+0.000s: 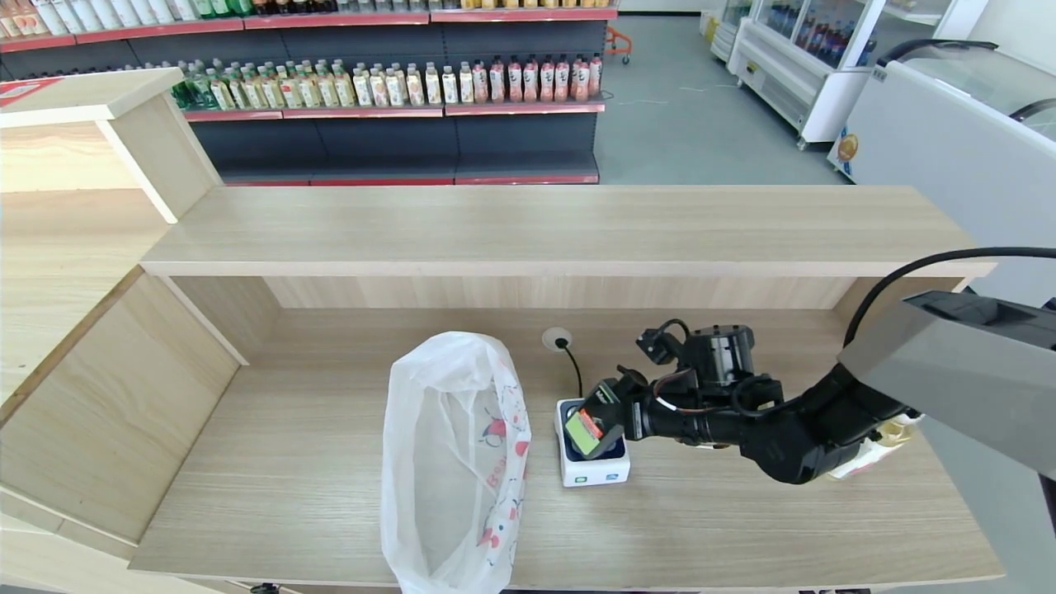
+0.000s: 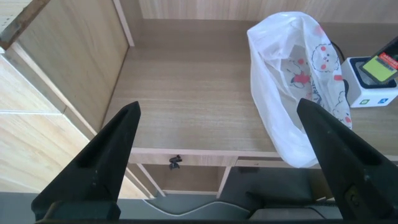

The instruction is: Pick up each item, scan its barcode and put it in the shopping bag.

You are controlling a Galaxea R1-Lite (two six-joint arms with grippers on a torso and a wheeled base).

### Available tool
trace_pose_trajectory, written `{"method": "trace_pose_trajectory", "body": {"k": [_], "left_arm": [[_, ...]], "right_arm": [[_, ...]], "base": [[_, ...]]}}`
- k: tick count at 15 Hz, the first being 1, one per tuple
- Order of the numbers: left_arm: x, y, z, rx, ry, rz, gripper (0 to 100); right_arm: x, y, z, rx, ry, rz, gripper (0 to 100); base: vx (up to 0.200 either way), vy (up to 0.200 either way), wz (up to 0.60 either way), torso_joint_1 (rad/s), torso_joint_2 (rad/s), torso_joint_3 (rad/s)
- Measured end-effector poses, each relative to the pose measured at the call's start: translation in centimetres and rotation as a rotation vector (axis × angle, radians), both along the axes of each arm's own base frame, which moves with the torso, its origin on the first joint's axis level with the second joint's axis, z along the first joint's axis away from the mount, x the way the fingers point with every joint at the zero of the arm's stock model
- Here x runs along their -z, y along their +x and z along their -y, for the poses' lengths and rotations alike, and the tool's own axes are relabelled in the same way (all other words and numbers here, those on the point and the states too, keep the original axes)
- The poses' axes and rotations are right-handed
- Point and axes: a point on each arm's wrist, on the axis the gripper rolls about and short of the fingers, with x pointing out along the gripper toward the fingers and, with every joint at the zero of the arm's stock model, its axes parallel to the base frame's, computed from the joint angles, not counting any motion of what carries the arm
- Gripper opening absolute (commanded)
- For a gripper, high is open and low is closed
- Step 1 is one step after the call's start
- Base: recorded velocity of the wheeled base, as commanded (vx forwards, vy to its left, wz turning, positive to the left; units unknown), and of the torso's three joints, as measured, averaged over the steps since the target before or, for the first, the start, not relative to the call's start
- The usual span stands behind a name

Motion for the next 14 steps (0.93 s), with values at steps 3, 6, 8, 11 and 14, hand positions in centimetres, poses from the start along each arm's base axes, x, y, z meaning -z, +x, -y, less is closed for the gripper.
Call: {"method": "trace_pose_trajectory", "body": {"k": [3,6,8,11,14], "left_arm": [[0.0,0.0,0.0,0.001,0.0,0.0,100],[0.0,0.0,0.0,0.0,0.0,0.0,100],[0.0,0.0,0.0,0.001,0.0,0.0,100],[0.0,0.0,0.0,0.001,-0.001,0.0,100],[0.0,0.0,0.0,0.001,-0.002,0.0,100]], "right_arm": [[0.6,0.6,-0.4,-0.003,0.001,-0.002,0],[0.7,0.8,-0.5,0.008,0.014,-0.018,0],[-0.8,0.8,-0.5,0.031,0.053,-0.011,0],[-5.7,-0.1,0.3,0.061,0.139,0.035,0],[-9.3,-1.9,3.8,0.059,0.002,0.182,0]], "base": [[0.0,0.0,0.0,0.0,0.0,0.0],[0.0,0.0,0.0,0.0,0.0,0.0],[0.0,0.0,0.0,0.0,0.0,0.0],[0.0,0.0,0.0,0.0,0.0,0.0],[0.0,0.0,0.0,0.0,0.0,0.0]]}}
